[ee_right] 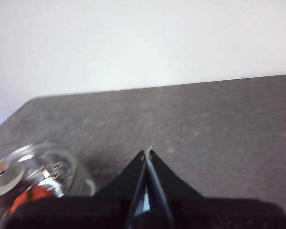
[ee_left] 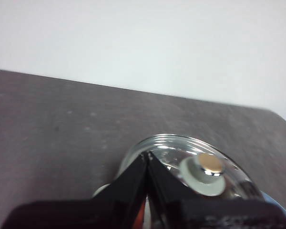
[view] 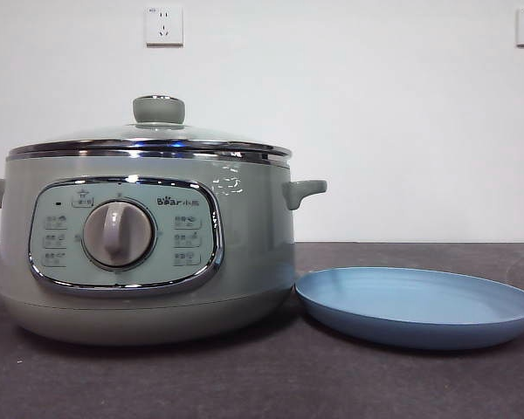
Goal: Take the pumpkin out from the steamer,put the pumpkin in the blue plate,close the lid
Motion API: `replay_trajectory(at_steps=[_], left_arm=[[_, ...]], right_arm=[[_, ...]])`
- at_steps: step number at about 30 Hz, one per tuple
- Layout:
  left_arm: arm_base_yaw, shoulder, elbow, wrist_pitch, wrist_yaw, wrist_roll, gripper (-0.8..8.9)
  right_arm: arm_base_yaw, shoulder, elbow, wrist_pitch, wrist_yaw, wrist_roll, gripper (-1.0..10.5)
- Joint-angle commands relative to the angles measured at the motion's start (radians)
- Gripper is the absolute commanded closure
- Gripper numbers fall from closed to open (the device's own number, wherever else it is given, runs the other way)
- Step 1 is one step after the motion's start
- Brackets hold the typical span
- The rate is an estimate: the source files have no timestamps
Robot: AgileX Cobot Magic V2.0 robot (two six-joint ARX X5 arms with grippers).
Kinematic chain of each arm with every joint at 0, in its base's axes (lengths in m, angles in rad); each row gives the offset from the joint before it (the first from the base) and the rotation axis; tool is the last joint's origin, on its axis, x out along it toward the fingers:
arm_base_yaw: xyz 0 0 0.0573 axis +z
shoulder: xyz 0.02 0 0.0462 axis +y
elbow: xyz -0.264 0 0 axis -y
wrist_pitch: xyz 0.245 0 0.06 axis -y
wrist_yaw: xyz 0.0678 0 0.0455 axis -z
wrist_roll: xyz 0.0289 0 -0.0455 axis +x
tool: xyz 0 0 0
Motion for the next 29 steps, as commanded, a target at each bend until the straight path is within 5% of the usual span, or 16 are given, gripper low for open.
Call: replay_trajectory(at_steps=[1,5,8,9,12,13,21,29], left_arm=[[0.001,0.093,0.082,-0.026,0.072,0.080,8.21],[0.000,0.199,0.182,-0.064,0.175,0.086,8.16],[0.000,0.259,0.231,-0.078,0.249,0.089,7.94],[-0.001,0.272,0.241,-0.081,0.265,0.089,7.35],[-0.010,0.304,0.255,-0.084,0.279,0.082,3.53],[-0.016,0.312,0.255,-0.084,0.279,0.077,3.29],[-0.110,0.386,0.266,-0.095,0.276,0.077,3.46],[-0.289,0.528,0.359,-0.122,0.088,0.112,3.46]], right_arm=[[0.002,0.047,0.048,-0.033,-0.069,-0.070,9.5],[0.002,0.106,0.096,-0.085,-0.154,-0.100,9.3],[0.002,0.135,0.108,-0.103,-0.174,-0.100,7.3],[0.002,0.140,0.108,-0.106,-0.174,-0.097,6.6],[0.002,0.153,0.108,-0.125,-0.171,-0.097,4.9],[0.002,0.155,0.108,-0.129,-0.171,-0.097,4.8],[0.002,0.157,0.108,-0.145,-0.172,-0.096,4.7],[0.002,0.157,0.108,-0.154,-0.172,-0.094,4.7]])
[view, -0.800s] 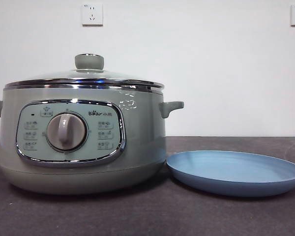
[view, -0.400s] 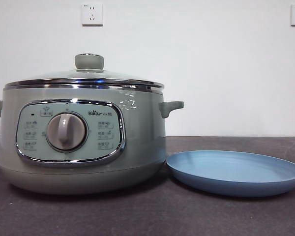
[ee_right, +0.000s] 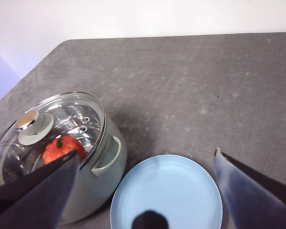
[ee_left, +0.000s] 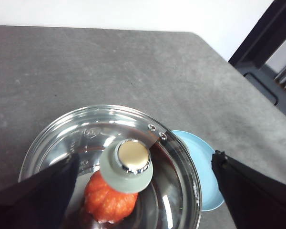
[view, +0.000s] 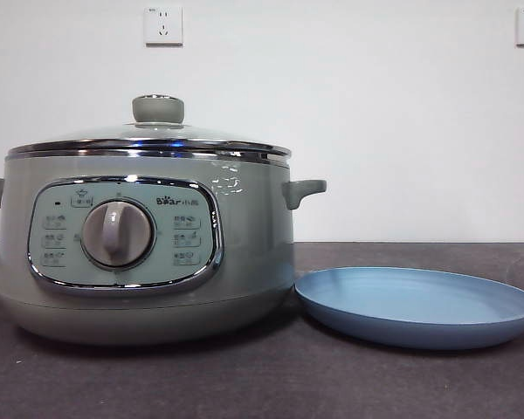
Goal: Take the pumpkin out from the steamer,put the pumpkin in the blue plate,close the lid
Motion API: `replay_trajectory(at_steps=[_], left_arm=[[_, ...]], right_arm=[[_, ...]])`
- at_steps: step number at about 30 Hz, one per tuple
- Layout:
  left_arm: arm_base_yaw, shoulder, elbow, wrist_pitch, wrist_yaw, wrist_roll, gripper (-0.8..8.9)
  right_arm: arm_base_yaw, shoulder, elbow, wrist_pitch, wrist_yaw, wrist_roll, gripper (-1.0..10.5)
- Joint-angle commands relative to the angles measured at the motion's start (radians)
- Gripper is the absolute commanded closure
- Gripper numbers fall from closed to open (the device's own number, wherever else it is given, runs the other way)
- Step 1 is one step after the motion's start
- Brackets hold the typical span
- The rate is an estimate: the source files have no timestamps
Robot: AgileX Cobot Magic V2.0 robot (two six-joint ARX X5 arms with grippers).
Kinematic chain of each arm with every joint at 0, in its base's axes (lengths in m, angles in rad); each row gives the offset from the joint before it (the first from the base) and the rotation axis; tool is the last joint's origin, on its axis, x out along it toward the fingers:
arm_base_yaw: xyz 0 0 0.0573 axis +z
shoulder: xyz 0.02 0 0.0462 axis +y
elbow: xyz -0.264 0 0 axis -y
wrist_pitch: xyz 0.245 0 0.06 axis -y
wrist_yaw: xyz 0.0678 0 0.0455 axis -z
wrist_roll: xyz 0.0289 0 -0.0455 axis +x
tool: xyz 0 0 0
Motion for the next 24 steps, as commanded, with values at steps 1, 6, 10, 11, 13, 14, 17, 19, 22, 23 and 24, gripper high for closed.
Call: replay_trajectory(at_steps=[1,6,10,11,13,14,17,19,22,23,24], left_arm=[[-0.064,0.055,0.032,-0.015,-0.071,0.039,3.46],[-0.176,0.169,0.084,-0.035,-0.208,0.079,3.46],[-0.241,0.254,0.111,-0.032,-0.302,0.108,3.46],[-0.254,0.275,0.116,-0.029,-0.320,0.115,3.46],[-0.274,0.309,0.118,-0.027,-0.350,0.130,3.46],[-0.279,0.327,0.118,-0.027,-0.364,0.132,3.46],[-0.285,0.367,0.118,-0.030,-0.371,0.137,3.46],[-0.285,0.383,0.118,-0.030,-0.371,0.138,3.46],[-0.285,0.398,0.118,-0.032,-0.370,0.147,3.46],[-0.285,0.401,0.118,-0.037,-0.370,0.150,3.46],[-0.285,0.406,0.118,-0.037,-0.370,0.153,3.47]], right_arm=[[0.002,0.000,0.003,-0.001,-0.003,-0.002,4.7],[0.002,0.000,0.003,-0.013,-0.004,0.001,4.7],[0.002,0.000,0.003,-0.025,-0.004,0.001,4.7],[0.002,0.000,0.003,-0.025,-0.004,0.001,4.7],[0.002,0.000,0.003,-0.025,-0.004,0.001,4.7],[0.002,0.000,0.003,-0.025,-0.004,0.001,4.7],[0.002,0.000,0.003,-0.025,-0.004,0.001,4.7],[0.002,0.000,0.003,-0.025,-0.004,0.001,4.7],[0.002,0.000,0.003,-0.025,-0.003,0.001,4.7],[0.002,0.000,0.003,-0.025,-0.003,0.001,4.7],[0.002,0.000,0.003,-0.025,-0.003,0.001,4.7]])
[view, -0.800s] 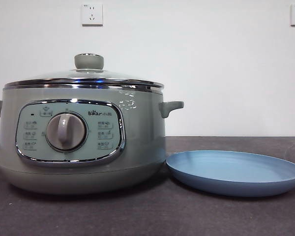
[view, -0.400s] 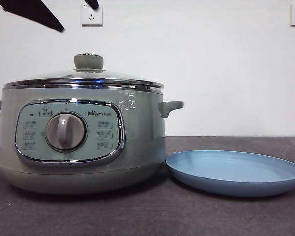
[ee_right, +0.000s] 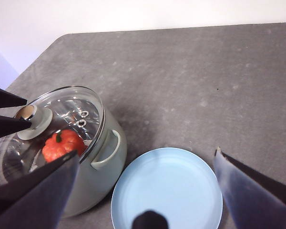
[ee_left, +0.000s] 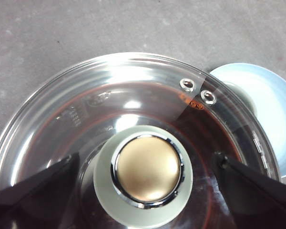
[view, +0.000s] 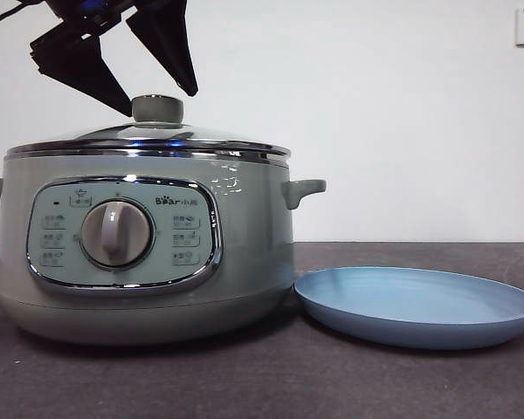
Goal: Take the pumpkin out from the steamer,put the pumpkin in the blue plate,close the lid
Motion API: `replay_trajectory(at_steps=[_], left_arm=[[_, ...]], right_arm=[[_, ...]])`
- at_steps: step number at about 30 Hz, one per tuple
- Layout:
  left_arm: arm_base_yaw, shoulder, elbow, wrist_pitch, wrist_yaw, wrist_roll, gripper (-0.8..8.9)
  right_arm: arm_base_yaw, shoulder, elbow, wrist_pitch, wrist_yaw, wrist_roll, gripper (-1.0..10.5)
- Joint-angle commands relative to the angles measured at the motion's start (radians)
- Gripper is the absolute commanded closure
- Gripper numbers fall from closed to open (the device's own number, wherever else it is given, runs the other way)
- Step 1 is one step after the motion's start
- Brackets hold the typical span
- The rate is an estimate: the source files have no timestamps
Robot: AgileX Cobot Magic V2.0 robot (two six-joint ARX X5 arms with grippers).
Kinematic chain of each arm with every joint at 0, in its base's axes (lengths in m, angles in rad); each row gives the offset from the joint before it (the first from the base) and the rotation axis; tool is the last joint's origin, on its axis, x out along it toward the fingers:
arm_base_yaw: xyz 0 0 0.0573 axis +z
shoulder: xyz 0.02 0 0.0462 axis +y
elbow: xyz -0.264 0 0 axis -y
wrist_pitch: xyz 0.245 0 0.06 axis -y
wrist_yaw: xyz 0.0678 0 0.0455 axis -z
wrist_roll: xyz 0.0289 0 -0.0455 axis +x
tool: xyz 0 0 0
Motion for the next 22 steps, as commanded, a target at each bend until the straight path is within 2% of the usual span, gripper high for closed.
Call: replay_trajectory(at_steps=[1,11,13,17,22], left_arm=[[-0.002,0.014,0.000,-0.006,-0.001,0.022,3.46],[-0.006,0.031,0.000,-0.015,0.004,0.024,3.54],[-0.006,0.031,0.000,-0.016,0.003,0.026,4.55],[-0.007,0.031,0.000,-0.011,0.002,0.077,8.21],[-0.008,0.031,0.000,0.007,-0.001,0.077,8.22]], right_arm=[[0.002,0.000,0.003,0.004,-0.003,0.000,4.7],[0.002,0.000,0.003,0.004,-0.002,0.000,4.7],[0.002,0.000,0.003,0.004,-0.002,0.000,4.7],[0.002,0.000,0.003,0.004,-0.002,0.000,4.7],[0.002,0.000,0.003,0.003,-0.002,-0.001,4.7]])
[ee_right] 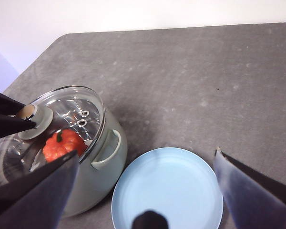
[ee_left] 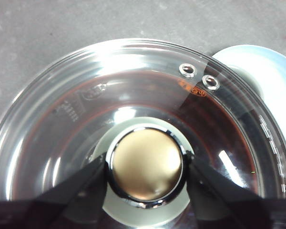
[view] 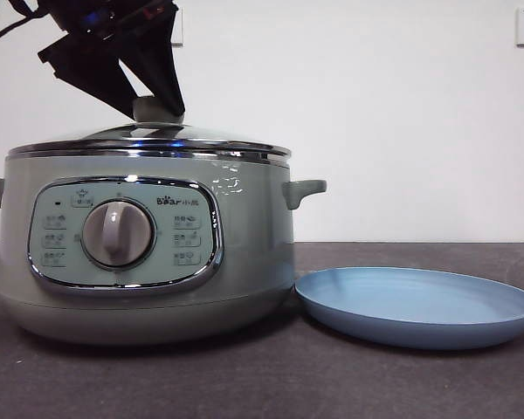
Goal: Take the pumpkin out from the steamer,put the pumpkin in the blue plate,close the lid
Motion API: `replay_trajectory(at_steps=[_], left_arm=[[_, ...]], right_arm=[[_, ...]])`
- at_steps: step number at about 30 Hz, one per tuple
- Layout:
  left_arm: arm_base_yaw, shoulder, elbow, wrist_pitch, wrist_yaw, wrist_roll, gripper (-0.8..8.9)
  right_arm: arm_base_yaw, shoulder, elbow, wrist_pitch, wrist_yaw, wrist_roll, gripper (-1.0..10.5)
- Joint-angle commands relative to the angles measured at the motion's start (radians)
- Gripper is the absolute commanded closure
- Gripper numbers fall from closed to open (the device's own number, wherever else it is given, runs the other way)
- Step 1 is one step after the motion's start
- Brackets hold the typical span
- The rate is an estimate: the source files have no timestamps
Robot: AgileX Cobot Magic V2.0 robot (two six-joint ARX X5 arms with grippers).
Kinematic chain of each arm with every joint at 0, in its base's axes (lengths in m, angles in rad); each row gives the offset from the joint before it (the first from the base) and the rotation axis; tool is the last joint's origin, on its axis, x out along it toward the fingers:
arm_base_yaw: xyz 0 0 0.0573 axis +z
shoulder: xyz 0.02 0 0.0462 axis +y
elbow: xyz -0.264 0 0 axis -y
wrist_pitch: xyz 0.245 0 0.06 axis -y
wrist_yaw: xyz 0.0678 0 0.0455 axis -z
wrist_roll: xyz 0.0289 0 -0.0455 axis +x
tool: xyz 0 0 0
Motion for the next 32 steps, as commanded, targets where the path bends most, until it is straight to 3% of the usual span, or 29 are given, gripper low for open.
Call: replay_trajectory(at_steps=[1,12,17,24,32], left_arm=[[-0.004,0.002,0.000,0.016,-0.002,0.018,8.22],[-0.004,-0.108,0.000,0.026,-0.002,0.014,8.22],[-0.004,-0.228,0.000,0.021,-0.023,0.013,8.22],[-0.004,-0.438,0.000,-0.040,-0.184,0.013,8.22],[-0.004,-0.617,0.000,-0.147,-0.430,0.014,8.22]], right_arm=[[0.002,0.000,0.003,0.003,-0.002,0.000,4.7],[0.002,0.006,0.003,0.010,-0.010,0.019,4.7],[0.026,0.048,0.003,0.037,-0.099,0.027,4.7],[0.151,0.181,0.003,0.171,-0.166,0.067,4.7],[0.406,0.416,0.058,0.341,-0.125,0.093,4.7]])
